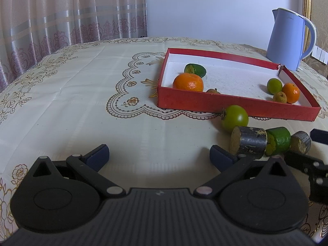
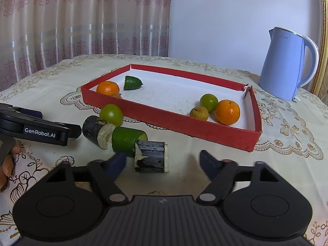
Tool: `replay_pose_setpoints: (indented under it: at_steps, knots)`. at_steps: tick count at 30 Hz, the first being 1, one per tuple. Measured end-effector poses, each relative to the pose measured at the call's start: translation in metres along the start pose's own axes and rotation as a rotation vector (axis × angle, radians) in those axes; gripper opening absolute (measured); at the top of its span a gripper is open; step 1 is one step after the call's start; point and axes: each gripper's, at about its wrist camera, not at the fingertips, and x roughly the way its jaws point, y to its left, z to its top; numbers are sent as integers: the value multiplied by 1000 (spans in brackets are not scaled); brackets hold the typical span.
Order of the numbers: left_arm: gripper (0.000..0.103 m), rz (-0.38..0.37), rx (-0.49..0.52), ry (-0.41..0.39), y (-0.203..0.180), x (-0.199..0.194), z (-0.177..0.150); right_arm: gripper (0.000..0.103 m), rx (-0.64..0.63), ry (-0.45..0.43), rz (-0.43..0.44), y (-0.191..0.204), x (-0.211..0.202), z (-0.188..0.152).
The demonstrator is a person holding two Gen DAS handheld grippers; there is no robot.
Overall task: Organize fruits
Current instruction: 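Move the right gripper to the dark cut cucumber piece and grasp it, then lift the dark piece with the right gripper and carry it over the tray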
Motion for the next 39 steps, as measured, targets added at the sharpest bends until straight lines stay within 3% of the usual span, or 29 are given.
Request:
replay_pose_setpoints:
  at_steps: [11,18,39]
  knots:
    - [103,0,0,0,0,0,0,43,-3,23,27,1,4,0]
    - [103,-1,0,0,0,0,0,34,-5,25,28,2,3,-1]
    - [103,-1,0,0,0,0,0,32,54,15,24,-9,2,0]
